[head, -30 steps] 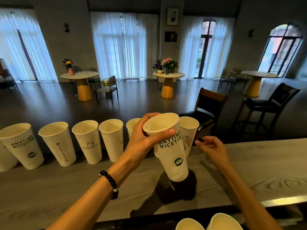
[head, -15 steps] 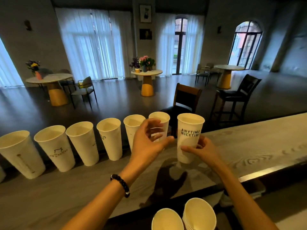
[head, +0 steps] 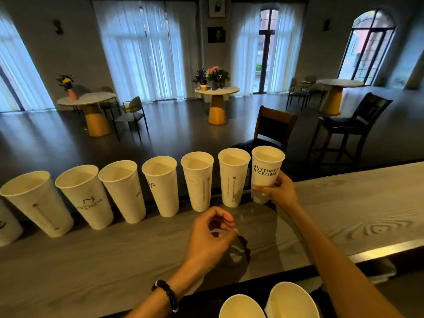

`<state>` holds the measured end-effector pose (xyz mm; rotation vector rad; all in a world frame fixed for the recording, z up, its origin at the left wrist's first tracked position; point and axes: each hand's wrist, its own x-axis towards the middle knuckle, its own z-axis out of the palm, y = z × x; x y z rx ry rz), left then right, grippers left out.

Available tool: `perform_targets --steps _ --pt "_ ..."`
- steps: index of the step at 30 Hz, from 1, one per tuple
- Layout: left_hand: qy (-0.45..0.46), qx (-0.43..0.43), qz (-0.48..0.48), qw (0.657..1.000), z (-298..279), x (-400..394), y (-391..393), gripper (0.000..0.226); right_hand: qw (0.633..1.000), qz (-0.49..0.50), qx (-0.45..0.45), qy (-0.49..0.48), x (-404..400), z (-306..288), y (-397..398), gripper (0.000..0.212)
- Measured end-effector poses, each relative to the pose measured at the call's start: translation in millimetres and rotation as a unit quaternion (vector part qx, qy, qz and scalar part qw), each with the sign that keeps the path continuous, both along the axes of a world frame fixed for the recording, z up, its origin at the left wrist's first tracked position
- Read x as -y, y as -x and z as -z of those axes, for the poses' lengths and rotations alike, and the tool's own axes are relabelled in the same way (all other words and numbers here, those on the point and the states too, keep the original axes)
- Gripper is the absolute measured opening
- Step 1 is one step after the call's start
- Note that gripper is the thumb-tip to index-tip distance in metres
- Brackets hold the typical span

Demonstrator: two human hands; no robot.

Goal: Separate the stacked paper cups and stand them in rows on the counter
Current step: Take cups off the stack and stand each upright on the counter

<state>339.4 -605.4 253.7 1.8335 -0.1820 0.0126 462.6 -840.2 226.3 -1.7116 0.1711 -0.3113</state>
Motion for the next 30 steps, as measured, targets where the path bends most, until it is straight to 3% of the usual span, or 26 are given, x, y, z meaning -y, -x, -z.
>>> perform_targets --steps 6,13,16,19,23,27,30 --pt "-0.052 -0.014 0.066 0.996 10 0 -9 0.02 1.0 -0.002 -0.017 0.007 0 -2 -3 0.072" --pt "-0.125 -0.021 0.158 0.979 5 -1 -11 0.018 0.995 0.01 -0.096 0.037 9 -1 20 0.1" --pt "-0.179 -0.018 0.221 0.959 4 -8 3 0.021 0.993 0.047 -0.109 0.024 4 -6 48 0.086" --pt "-0.275 0.002 0.281 0.92 7 -15 24 0.04 0.994 0.076 -0.075 0.028 -9 -8 86 0.062" --pt "-0.424 0.091 0.342 0.834 21 -16 59 0.084 0.994 0.058 -0.05 0.075 -39 -2 142 0.044" --pt "-0.537 0.152 0.332 0.761 33 -13 80 0.12 0.991 0.01 -0.021 0.133 -64 5 184 0.042" --pt "-0.578 0.199 0.296 0.734 42 -11 94 0.125 0.988 -0.012 -0.01 0.155 -75 10 210 0.042"
